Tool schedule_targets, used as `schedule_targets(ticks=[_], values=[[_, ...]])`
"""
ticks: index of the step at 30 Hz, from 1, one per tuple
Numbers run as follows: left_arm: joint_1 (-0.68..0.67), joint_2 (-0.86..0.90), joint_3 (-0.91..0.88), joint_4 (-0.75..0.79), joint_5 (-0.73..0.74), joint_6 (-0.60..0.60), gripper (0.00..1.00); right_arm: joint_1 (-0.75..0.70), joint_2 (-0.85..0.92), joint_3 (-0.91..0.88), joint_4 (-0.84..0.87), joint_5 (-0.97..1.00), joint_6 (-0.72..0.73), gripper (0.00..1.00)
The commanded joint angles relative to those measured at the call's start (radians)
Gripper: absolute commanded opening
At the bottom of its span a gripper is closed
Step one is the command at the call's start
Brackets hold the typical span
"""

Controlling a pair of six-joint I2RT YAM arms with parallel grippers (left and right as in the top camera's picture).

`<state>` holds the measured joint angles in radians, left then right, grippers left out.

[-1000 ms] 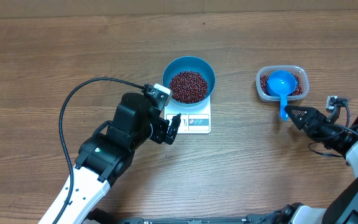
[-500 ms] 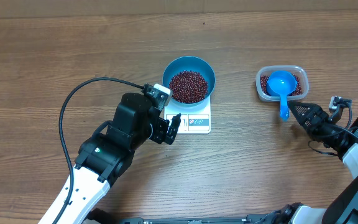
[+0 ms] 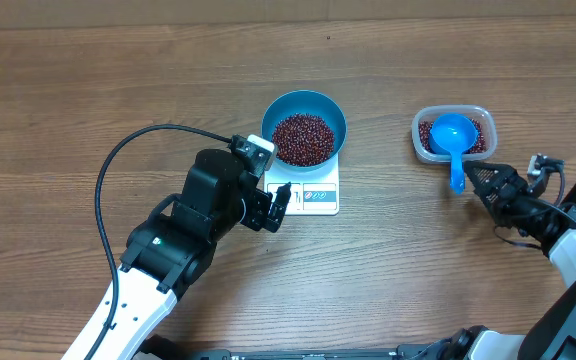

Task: Scoop item into bowl and weigh 150g on scale
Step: 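Approach and grasp the blue cup handle with the right gripper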

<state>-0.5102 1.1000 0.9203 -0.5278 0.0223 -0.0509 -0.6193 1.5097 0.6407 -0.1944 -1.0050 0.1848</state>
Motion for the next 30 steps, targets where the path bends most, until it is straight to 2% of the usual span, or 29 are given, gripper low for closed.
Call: schedule_targets(ticks=[1, 6, 11, 24, 30], values=[[-0.001, 0.006, -0.009, 0.001, 0.0, -0.009, 1.0, 0.034, -0.006, -0.013, 0.015, 0.022, 0.037, 1.0], [-0.001, 0.006, -0.009, 0.001, 0.0, -0.009, 0.99, 0.096, -0.006, -0.013, 0.046, 0.153, 0.141, 1.0], [-0.001, 0.006, -0.009, 0.001, 0.0, -0.009, 1.0, 0.144, -0.006, -0.013, 0.094, 0.193, 0.202, 0.99], [-0.001, 0.006, -0.009, 0.001, 0.0, -0.009, 0.99, 0.162, -0.006, -0.013, 0.137, 0.193, 0.246, 0.72], [-0.001, 0.006, -0.009, 0.001, 0.0, -0.009, 1.0, 0.165, -0.006, -0.013, 0.126, 0.192, 0.246, 0.7]])
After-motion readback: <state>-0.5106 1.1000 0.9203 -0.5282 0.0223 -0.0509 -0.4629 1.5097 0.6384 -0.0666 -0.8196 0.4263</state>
